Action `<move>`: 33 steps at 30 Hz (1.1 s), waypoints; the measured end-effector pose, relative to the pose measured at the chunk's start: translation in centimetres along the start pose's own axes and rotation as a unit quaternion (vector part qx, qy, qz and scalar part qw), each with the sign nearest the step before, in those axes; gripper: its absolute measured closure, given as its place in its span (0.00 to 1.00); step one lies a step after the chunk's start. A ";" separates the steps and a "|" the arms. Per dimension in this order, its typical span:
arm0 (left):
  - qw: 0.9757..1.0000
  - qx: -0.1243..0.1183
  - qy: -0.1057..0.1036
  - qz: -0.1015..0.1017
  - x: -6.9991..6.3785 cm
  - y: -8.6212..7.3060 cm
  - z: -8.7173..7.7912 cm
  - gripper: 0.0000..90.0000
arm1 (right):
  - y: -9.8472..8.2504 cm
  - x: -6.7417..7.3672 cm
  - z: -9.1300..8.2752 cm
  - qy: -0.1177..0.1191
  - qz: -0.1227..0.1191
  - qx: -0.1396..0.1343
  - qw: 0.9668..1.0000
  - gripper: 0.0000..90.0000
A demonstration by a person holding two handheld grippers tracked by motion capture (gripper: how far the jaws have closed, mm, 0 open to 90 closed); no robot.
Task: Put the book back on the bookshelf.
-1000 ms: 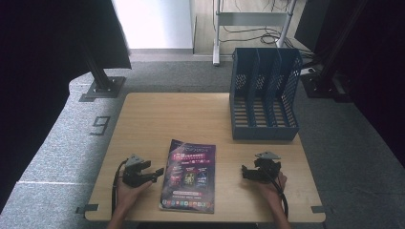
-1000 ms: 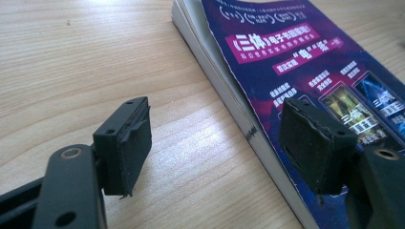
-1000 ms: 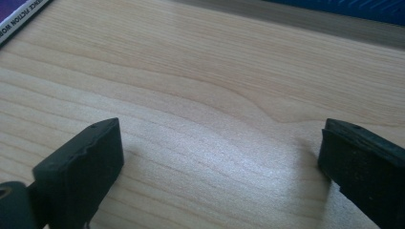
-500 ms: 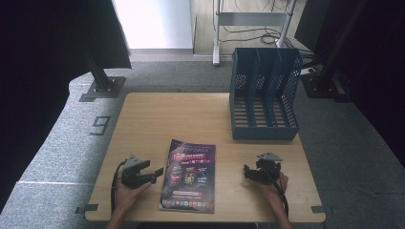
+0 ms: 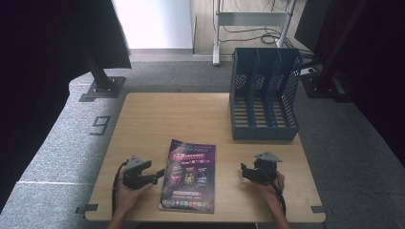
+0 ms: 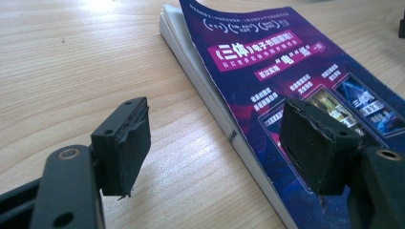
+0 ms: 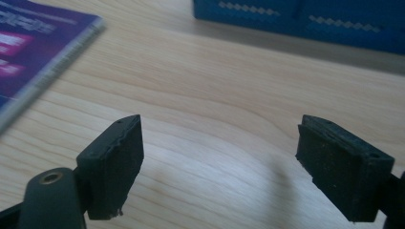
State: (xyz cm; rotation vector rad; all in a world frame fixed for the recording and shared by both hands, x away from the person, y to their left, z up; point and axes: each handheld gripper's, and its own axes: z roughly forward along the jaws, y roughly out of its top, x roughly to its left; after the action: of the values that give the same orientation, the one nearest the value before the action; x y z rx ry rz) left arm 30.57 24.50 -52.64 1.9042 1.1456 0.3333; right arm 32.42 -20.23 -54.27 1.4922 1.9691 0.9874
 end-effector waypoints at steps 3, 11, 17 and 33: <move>1.000 0.002 0.002 -0.001 0.1 0.2 0.4 0.29 | 0.4 0.6 0.2 0.015 -0.004 -0.008 1.000 0.19; 1.000 0.001 -0.002 -0.005 0.1 0.5 0.7 0.29 | 1.5 2.8 0.2 0.045 -0.016 -0.023 0.999 0.20; 1.000 0.000 -0.009 -0.002 -0.2 0.7 1.0 0.29 | 1.9 4.0 0.6 0.051 -0.019 -0.024 0.998 0.20; 1.000 -0.003 -0.015 -0.009 0.0 0.8 1.0 0.29 | 3.9 7.0 2.7 0.095 -0.019 -0.025 0.995 0.20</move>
State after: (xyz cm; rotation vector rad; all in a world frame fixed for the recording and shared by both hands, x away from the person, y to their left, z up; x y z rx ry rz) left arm 31.66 23.79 -52.58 1.8876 1.1391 0.2959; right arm 34.68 -12.25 -52.57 1.3723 2.0780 1.1911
